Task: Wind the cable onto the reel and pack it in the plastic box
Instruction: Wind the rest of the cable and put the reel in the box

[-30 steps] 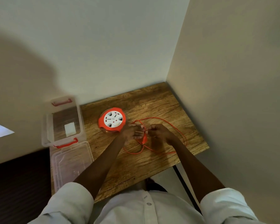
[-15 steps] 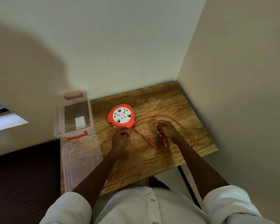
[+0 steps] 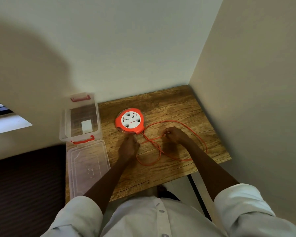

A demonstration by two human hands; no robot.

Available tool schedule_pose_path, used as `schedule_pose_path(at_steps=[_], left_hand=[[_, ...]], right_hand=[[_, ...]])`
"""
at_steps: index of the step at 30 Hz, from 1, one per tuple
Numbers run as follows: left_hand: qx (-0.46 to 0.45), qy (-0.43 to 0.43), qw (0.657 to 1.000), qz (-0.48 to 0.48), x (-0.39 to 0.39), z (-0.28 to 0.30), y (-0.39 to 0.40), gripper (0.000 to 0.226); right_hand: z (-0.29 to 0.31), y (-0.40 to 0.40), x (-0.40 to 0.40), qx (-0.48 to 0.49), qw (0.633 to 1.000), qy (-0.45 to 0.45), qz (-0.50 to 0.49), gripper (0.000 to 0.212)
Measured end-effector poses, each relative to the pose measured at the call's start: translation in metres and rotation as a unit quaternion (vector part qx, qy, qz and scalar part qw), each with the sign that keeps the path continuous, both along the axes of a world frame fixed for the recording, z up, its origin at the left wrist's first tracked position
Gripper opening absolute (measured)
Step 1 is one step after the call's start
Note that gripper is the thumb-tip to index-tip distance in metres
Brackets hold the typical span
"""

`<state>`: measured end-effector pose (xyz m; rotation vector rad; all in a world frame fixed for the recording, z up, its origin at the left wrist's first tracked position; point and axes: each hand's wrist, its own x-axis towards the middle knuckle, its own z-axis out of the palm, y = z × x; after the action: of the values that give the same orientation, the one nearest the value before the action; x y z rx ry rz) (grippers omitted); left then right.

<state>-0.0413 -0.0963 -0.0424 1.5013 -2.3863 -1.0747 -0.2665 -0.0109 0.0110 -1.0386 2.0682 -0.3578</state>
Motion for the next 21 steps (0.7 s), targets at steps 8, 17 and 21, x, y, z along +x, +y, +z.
schedule_pose_path(at_steps=[8,17,21], left_hand=[[-0.023,-0.029,0.999,-0.037,0.013,-0.004,0.010,0.016],[0.000,-0.127,0.991,-0.039,0.025,0.002,0.007,0.020],[0.126,-0.240,0.962,-0.034,0.035,0.010,-0.008,0.026]], right_hand=[[-0.005,-0.022,0.028,0.001,0.996,-0.017,0.087,0.035],[-0.010,-0.009,0.028,-0.029,0.994,0.073,0.078,0.033],[-0.011,0.010,0.007,-0.039,0.995,0.066,0.064,0.042]])
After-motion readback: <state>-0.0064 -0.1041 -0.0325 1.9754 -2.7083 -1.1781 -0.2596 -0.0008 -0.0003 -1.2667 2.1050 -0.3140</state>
